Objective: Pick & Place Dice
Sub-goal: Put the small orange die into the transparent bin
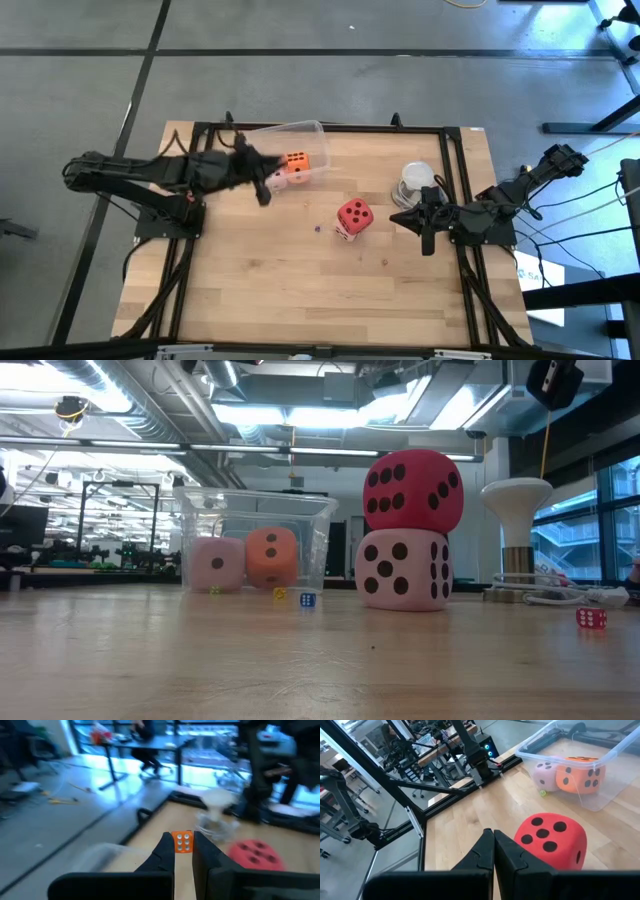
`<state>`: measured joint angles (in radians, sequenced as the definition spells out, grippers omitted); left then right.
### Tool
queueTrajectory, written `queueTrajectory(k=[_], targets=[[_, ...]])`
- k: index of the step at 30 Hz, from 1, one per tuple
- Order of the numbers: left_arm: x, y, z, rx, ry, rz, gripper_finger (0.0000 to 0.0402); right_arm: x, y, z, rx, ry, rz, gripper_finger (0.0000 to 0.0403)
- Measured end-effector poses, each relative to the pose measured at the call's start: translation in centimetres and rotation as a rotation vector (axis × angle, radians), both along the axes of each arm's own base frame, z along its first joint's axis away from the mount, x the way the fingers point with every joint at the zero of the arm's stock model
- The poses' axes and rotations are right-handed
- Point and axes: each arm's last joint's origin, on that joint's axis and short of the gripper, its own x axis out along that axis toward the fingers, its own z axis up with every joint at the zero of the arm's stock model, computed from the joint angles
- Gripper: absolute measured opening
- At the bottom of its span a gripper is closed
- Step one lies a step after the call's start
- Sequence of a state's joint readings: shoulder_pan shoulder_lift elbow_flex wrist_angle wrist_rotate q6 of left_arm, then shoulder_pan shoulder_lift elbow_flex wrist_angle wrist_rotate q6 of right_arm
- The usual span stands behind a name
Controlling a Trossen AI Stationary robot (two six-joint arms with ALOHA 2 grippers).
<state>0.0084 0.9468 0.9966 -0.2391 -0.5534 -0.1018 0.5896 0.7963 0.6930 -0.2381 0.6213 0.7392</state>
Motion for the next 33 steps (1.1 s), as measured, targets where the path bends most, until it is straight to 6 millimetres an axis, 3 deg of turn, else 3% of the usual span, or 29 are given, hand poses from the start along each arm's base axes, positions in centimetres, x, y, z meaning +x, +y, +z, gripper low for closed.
queueTrajectory(k=[5, 13, 19, 26, 33], targets=[[-0.5, 3.2, -0.1, -0.011, 0.022, 0.019, 0.0008, 0.0, 0.0, 0.1, -0.013, -0.005, 0.005, 0.0002], [-1.3, 8.9, -2.5, -0.254, 0.117, -0.011, 0.0008, 0.0, 0.0, 0.1, -0.01, -0.011, 0.005, 0.0002], [-1.4, 12.0, -3.0, -0.407, 0.403, 0.02, 0.0008, 0.0, 0.0, 0.1, -0.01, -0.011, 0.005, 0.0002], [0.4, 14.6, -2.9, -0.479, 0.692, -0.01, 0.0009, 0.0, 0.0, 0.1, -0.022, -0.01, 0.009, 0.0002], [2.5, 16.4, -5.6, -0.469, 0.926, -0.024, 0.0008, 0.0, 0.0, 0.1, -0.019, -0.012, 0.0, 0.0002]])
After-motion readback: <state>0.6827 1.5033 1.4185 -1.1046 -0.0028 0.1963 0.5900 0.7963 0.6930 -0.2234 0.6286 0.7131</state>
